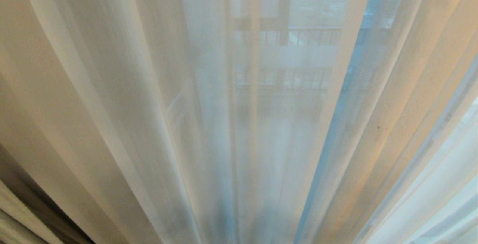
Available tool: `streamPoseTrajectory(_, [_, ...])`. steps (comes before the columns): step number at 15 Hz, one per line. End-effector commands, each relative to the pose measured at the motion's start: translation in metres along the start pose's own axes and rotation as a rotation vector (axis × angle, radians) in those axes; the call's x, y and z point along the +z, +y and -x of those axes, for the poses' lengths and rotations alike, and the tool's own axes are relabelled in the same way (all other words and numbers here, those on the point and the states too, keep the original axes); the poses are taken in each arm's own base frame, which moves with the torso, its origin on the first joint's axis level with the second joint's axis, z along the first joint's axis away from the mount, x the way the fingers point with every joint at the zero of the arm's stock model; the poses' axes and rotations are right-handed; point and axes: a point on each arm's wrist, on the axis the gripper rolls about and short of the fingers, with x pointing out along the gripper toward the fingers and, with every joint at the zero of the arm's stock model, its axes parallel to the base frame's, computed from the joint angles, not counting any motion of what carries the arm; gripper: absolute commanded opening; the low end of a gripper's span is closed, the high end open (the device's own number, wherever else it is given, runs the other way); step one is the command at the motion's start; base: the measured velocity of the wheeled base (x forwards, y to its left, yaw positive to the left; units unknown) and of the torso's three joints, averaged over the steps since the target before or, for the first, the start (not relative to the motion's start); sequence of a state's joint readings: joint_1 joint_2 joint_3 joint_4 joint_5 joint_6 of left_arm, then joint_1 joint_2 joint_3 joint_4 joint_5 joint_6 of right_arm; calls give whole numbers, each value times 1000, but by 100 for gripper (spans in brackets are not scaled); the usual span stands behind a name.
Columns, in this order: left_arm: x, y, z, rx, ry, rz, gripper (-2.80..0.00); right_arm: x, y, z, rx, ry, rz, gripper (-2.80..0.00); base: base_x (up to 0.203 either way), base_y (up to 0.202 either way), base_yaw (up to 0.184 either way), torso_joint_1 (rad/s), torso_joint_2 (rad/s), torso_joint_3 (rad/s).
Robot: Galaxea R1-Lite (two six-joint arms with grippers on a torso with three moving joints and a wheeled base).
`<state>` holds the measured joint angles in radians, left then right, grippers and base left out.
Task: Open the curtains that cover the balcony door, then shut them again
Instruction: Close the outer curtains on both sides
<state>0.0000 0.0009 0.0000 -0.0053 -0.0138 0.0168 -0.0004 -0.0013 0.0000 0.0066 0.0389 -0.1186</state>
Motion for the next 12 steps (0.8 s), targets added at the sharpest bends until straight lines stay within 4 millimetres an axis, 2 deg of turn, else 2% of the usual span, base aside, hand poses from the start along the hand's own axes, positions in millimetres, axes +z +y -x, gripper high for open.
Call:
streamPoseTrajectory(1, [0, 0, 0, 0, -2, 0, -280, 0, 0, 0, 1, 1, 1, -280, 0, 189, 4, 0, 2, 4])
streamPoseTrajectory(12, [0, 0, 0, 0, -2, -2, -280, 0, 0, 0, 1, 1, 1, -280, 0, 184, 1, 3, 2, 4])
